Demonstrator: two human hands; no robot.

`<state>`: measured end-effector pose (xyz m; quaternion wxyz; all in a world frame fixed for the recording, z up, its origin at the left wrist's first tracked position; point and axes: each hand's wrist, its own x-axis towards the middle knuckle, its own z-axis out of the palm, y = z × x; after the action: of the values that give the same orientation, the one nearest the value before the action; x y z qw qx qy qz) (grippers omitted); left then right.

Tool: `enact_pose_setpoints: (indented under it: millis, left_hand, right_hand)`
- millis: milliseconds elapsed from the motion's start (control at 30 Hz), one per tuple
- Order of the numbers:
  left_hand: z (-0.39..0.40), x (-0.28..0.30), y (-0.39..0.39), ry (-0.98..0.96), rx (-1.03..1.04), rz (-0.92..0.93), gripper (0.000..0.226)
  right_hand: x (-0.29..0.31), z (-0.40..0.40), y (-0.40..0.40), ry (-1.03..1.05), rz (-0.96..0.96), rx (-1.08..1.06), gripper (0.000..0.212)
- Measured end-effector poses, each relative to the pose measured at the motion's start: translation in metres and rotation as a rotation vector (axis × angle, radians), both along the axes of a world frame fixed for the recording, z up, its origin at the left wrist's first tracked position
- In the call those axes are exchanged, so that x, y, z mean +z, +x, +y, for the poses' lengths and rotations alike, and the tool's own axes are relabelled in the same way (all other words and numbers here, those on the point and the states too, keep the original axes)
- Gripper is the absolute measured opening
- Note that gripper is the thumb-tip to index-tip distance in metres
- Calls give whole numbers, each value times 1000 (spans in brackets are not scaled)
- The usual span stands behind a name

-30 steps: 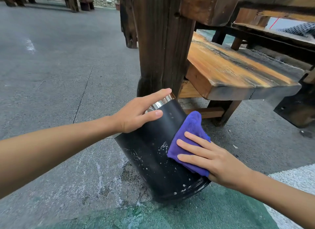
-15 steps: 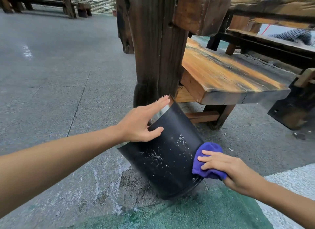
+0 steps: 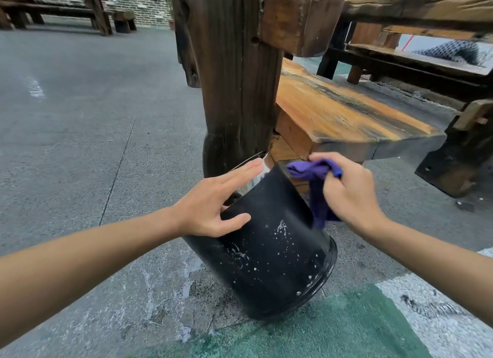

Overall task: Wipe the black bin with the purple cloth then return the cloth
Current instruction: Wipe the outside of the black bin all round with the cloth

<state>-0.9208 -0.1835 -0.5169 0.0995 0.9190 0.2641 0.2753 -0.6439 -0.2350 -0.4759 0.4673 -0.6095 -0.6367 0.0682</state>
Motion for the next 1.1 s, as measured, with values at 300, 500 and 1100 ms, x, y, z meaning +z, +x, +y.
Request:
enact_pose_setpoints:
  millis: [300, 500, 1100]
  left_hand:
    - [-8, 5, 8, -99, -114, -80, 78]
    - [-5, 5, 2, -112, -95, -79, 74]
    - [-10, -18, 17, -119, -77, 40, 95]
  right_hand:
    - [-42, -16, -41, -60, -229, 241, 64]
    - [-68, -37, -7, 57, -629, 490, 66]
    - [-99, -62, 59, -208, -668, 461, 68]
